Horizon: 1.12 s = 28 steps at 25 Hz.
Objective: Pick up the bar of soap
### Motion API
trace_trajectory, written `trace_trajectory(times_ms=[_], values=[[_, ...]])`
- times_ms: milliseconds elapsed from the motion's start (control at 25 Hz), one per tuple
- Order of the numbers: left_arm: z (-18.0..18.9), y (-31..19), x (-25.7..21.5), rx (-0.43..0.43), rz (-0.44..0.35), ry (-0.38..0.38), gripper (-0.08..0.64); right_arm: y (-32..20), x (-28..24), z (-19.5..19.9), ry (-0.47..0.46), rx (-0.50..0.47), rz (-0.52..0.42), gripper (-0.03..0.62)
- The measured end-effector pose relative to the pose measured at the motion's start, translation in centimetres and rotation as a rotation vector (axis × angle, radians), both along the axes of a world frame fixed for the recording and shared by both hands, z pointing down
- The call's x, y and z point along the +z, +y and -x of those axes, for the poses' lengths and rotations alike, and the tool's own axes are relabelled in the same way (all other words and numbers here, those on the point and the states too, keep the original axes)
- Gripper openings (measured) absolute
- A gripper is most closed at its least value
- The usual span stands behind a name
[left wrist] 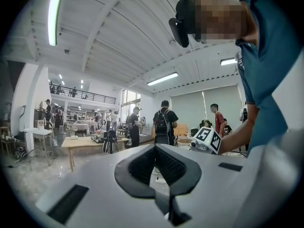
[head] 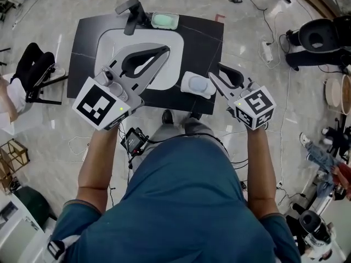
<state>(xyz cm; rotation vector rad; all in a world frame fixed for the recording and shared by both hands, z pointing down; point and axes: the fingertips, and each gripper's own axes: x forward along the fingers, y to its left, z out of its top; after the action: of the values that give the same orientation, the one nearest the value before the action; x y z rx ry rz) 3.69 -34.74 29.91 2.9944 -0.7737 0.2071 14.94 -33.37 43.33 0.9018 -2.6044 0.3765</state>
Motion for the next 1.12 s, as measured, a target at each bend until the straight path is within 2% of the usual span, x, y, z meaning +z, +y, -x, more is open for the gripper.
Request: trace_trajectory(times_ms=[200,600,760,1120], values=[[0.0,-0.4,0.6,-0.008,0.005,0.006,0.003,0.2,4.3,1.2,0.061,-0.097,0.067,0.163],[0.4,-0.9,2.5,-0.027,0.061,-0.016,0.003,1.7,13.1,2.7,0.305,-0.319,0.152,0.252],[0.6,-1.3,2.8,-0.037,0.053,-0.005,0.003,2.2,15.4,2.9,0.374,-0.388,0.170,0.267],[0.9,-1.4,4.5,-0.046,0.098,-0.021,0.003,3.3,19.6,2.9,0.526,-0.536,0.191,0.285]])
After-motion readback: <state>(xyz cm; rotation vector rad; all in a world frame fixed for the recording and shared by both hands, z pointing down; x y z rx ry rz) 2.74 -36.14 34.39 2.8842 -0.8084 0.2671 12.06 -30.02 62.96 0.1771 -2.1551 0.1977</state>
